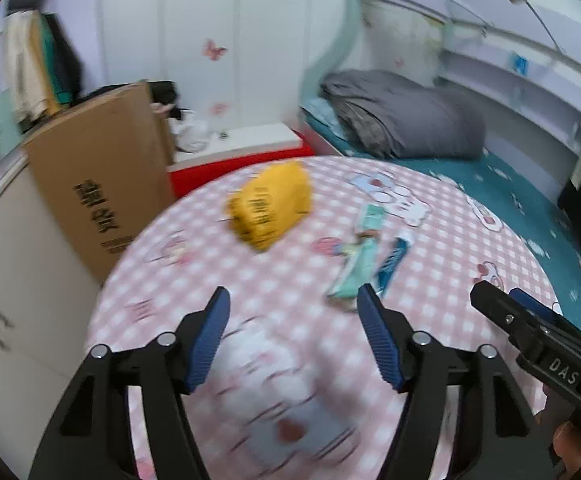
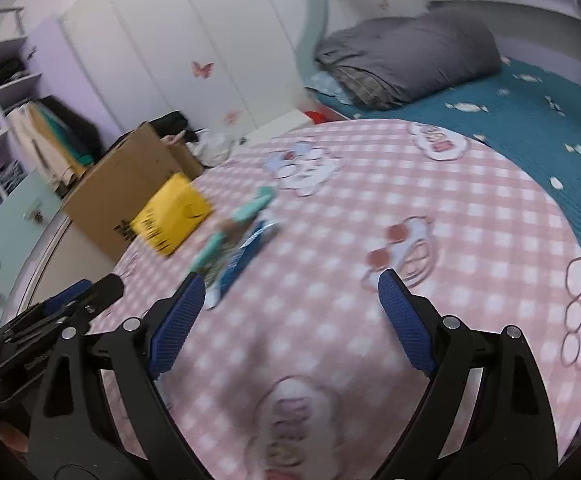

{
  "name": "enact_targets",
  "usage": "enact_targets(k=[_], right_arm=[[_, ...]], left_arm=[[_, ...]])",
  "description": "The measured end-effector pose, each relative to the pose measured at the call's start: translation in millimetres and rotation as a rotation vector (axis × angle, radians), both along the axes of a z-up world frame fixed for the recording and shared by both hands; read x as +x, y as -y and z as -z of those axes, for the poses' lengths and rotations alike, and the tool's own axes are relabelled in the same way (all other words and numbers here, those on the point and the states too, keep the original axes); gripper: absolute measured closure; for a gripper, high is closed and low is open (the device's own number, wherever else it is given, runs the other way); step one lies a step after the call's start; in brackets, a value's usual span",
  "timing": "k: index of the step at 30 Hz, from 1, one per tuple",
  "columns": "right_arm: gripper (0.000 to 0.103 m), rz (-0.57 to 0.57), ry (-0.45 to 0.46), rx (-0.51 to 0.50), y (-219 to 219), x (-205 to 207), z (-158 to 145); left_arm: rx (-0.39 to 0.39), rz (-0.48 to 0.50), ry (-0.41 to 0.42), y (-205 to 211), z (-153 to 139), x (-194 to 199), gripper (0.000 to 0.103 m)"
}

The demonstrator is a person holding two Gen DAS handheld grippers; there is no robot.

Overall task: Collect trash
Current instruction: 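Move both tools back over the table toward the toothbrush and toothpaste, then grasp the teal toothbrush with the left tool while the right tool grasps the blue toothpaste tube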

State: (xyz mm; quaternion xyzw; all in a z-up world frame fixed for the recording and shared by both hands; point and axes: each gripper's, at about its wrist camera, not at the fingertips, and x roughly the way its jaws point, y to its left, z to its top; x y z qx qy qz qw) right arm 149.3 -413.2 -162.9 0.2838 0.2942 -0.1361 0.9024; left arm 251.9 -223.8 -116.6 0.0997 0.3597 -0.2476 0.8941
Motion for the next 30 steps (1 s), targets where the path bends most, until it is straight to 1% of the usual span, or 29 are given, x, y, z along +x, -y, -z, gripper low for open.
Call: enact_targets(k=[2,4,5,7,9,11,12,13,14,15,16,18,19,20,23,28,30], right_arm=[[0.016,0.001,-0.014,0.013,11.0,3.4,3.3],[0.016,-0.005,-0.024,0.042,19.2,7.0,9.3],[0.016,-0.009,-0.029,0.045,21.7,10.1,11.0],[0.016,-0.019,-0.037,0.061,24.2,16.2,14.5],[0.016,-0.029,-0.041,0.070,24.4,20.8,15.7],[0.016,-0.044,-0.043,0.078,24.5,27.0,16.7],[0.016,-0.050,-0.045,0.081,24.1,29.0,16.7],[0.016,-0.053,-0.047,0.082,23.6,31.1,17.2],[0.016,-0.057,-0.050,0.082,22.9,33.4,17.3],[0.016,-0.060,-0.052,0.083,22.5,35.3,17.2],[0.016,-0.065,-0.056,0.086,22.4,37.0,17.5],[0.016,-0.077,-0.066,0.086,19.6,40.8,17.0],[0.016,-0.086,-0.071,0.085,17.9,42.7,17.1],[0.016,-0.093,-0.075,0.079,15.8,44.6,17.0],[0.016,-0.128,-0.086,0.077,6.6,54.9,16.5],[0.017,-0.171,-0.121,0.022,-11.8,74.6,14.7],[0.025,-0.175,-0.144,-0.014,-17.1,83.6,14.8]], left_arm=[[0.020,0.030,-0.013,22.5,6.2,6.8,0.042],[0.036,0.048,-0.015,37.5,13.2,11.3,0.050],[0.039,0.071,-0.030,47.1,17.5,14.7,0.052],[0.049,0.092,-0.048,55.8,23.2,18.3,0.060],[0.061,0.113,-0.063,63.1,29.3,23.7,0.062],[0.064,0.124,-0.093,67.7,35.3,30.9,0.069],[0.057,0.134,-0.111,69.5,37.8,34.8,0.076],[0.050,0.142,-0.124,71.0,39.3,36.8,0.081],[0.058,0.151,-0.125,73.7,41.4,38.4,0.084],[0.062,0.151,-0.116,74.5,42.2,39.6,0.090],[0.049,0.152,-0.113,74.2,42.2,40.4,0.092],[0.003,0.148,-0.116,71.9,38.7,42.3,0.095],[-0.013,0.144,-0.102,69.7,35.9,41.4,0.096],[-0.020,0.134,-0.081,67.2,33.5,39.8,0.096],[-0.041,0.107,-0.058,58.6,29.1,37.8,0.097],[-0.095,0.016,-0.005,25.5,17.8,34.3,0.098],[-0.103,-0.018,0.007,10.5,15.4,33.1,0.098]])
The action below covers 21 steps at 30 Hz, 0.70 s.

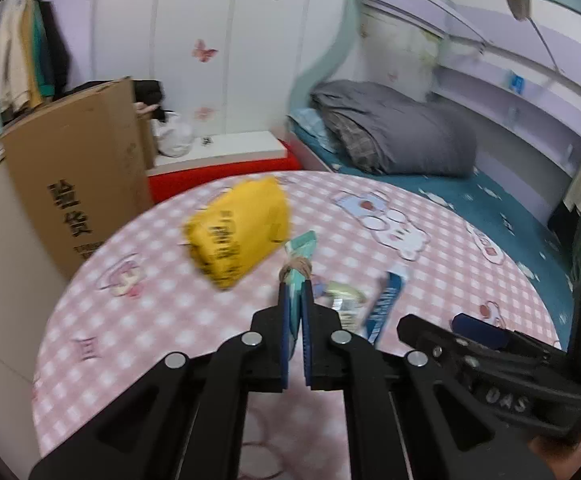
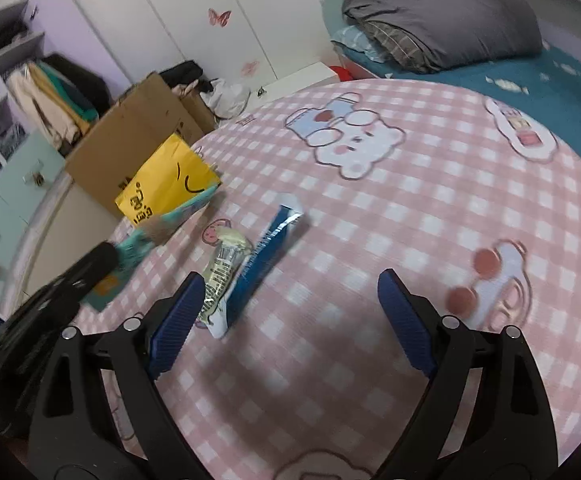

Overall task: Collect trash
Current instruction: 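Grasp the teal toothbrush with the left tool while the right tool grasps the blue toothpaste tube, then carry the toothbrush and toothpaste tube down over the blue bin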

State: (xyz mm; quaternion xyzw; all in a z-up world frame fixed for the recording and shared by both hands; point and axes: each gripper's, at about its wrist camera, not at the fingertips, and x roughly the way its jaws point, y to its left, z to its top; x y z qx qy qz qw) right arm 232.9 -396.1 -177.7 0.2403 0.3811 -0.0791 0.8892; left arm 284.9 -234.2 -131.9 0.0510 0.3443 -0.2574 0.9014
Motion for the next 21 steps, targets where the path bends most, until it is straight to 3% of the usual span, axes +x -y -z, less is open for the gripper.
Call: enact_targets(k=[5,9,12,21], right_arm=[[0.040,-0.011,-0.032,-0.041,-6.9,16.9,0.0],[0.078,-0.048,-0.060,-0.099,-16.8,23.4,0.7],[0.094,-0.057,-0.046,-0.083,-19.2,14.9,-1.5],[0.095,-0.082,0.041,-0.070,-40.1,-30.9,-32.3]], left_arm=[[-0.014,-0.065,0.012,-36.7,-2.6,-5.0,0.098],[-0.027,-0.093,-0.010,-57.6,-0.6,-7.8,0.098],[-0.049,-0.099,-0.024,-68.1,0.7,-12.1,0.098],[-0.149,-0.122,-0.025,-108.0,-9.7,-47.2,0.098]])
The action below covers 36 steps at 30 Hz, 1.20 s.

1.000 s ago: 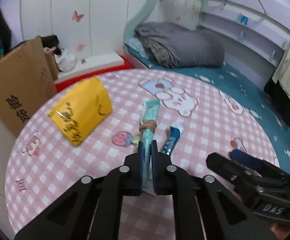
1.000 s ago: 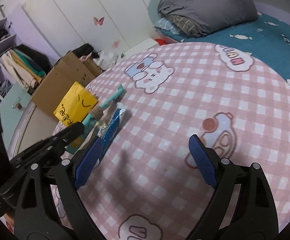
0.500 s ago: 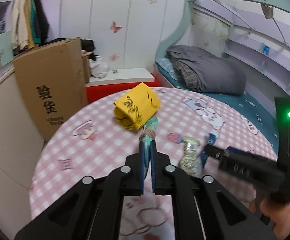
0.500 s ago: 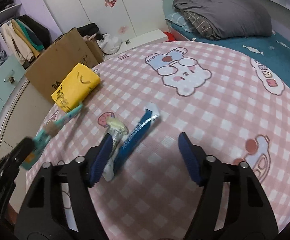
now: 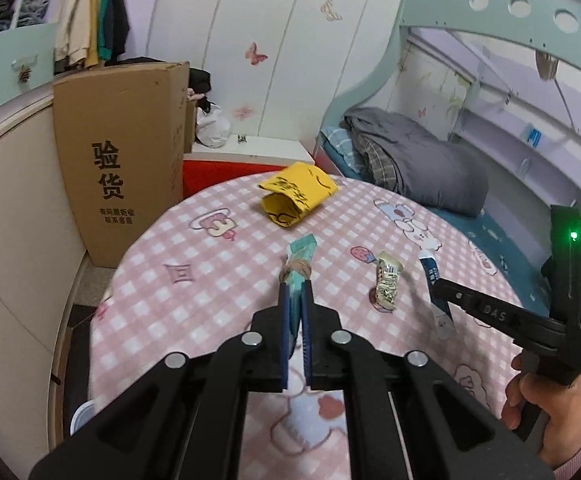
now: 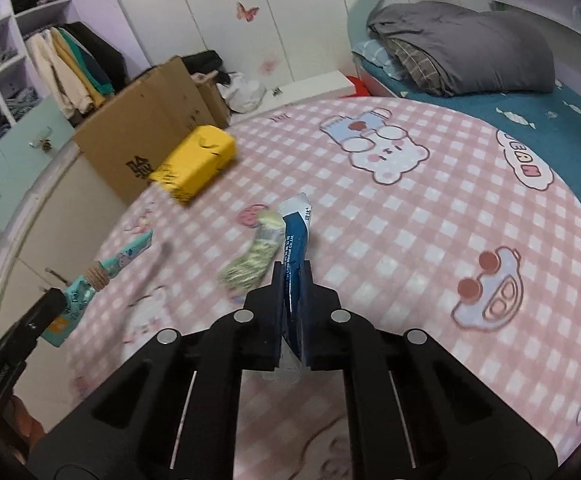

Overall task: Collect trash
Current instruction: 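Carry the toothbrush and toothpaste tube down over the blue bin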

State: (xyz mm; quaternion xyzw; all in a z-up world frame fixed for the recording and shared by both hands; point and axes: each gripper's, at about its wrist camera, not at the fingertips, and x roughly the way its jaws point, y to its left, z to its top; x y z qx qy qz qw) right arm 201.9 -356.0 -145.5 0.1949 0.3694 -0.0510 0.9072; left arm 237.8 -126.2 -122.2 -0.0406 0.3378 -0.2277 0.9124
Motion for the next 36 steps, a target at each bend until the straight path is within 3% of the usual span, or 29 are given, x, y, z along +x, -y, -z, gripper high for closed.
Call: enact_targets(k=[6,16,26,36], right_arm=[[0.095,-0.134,0.040,0.027,-58.3,-14.3,-21.1],[0.095,-0.425,0.040,0.052,-202.4,-16.6,-24.6],[0.095,-0.632,-0.040,0.049,-324.9,-17.5,12.2],[0.095,-0.739,-0.147,0.016,-403.1,-9.2,68.9]], left_arm=[[-0.039,-0.057,0.025,-45.6,-11.5,-26.0,0.098],[0.023,-0.300,-0.009,-153.7,-5.9,-62.5,0.098],[0.060,-0.486,-0.106,-259.1,31.3,-89.4,0.098],[0.087,-0.592,-0.231,-310.7,88.3,-94.3,0.098]])
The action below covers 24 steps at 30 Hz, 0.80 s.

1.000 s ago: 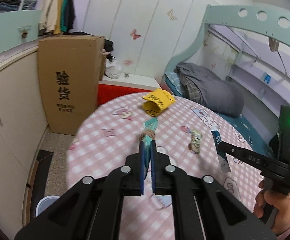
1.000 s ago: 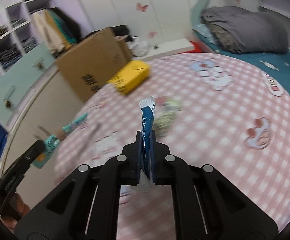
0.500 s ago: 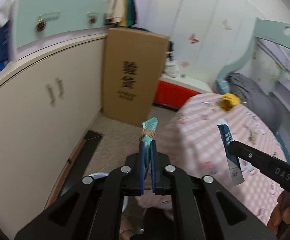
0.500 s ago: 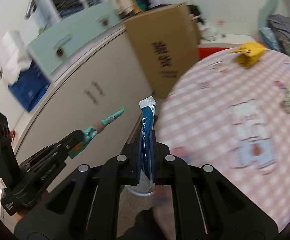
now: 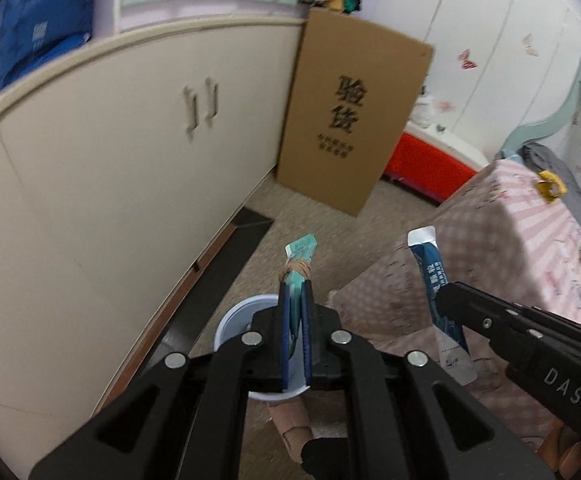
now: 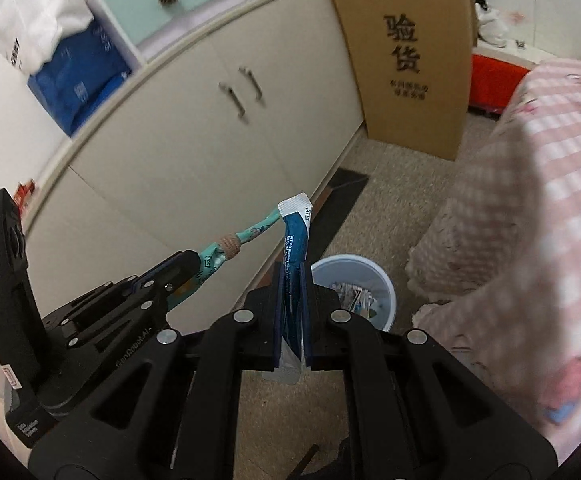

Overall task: Collect trash
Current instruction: 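Carry the toothbrush and toothpaste tube down over the blue bin, then open both tools to drop the toothbrush and tube into the bin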

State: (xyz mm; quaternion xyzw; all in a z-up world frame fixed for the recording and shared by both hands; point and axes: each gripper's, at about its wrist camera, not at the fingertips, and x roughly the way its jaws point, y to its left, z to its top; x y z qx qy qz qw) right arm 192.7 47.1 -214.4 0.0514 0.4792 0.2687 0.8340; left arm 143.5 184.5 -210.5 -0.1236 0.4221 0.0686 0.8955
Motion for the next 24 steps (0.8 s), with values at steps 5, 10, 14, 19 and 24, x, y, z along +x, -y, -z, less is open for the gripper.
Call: enact_targets(k=[5,10,14,19,24], right_arm=[[0.094,-0.012,-0.006,-0.010,-15.8,13.7,18.5],[0.072,0.004,0.001,-0.048,-24.3,29.8,44.0],[0.043,0.022,0.011,-0.068,-18.1,30.4,60.1],[0.040,0.054,0.075,-0.119,-2.7,16.0,66.3],[0.024,0.136,0.113,-0.047,21.4,10.2,61.0]], left_arm=[[0.013,-0.047,-0.051,-18.6,24.0,5.0,0.098],[0.051,-0.081,-0.083,-28.5,38.0,13.2,0.098],[0.047,-0.087,-0.103,-30.2,46.3,19.0,0.098],[0.053,-0.081,-0.130,-25.8,58.1,24.9,0.098],[0.061,-0.066,-0.149,-15.5,64.7,31.9,0.098]])
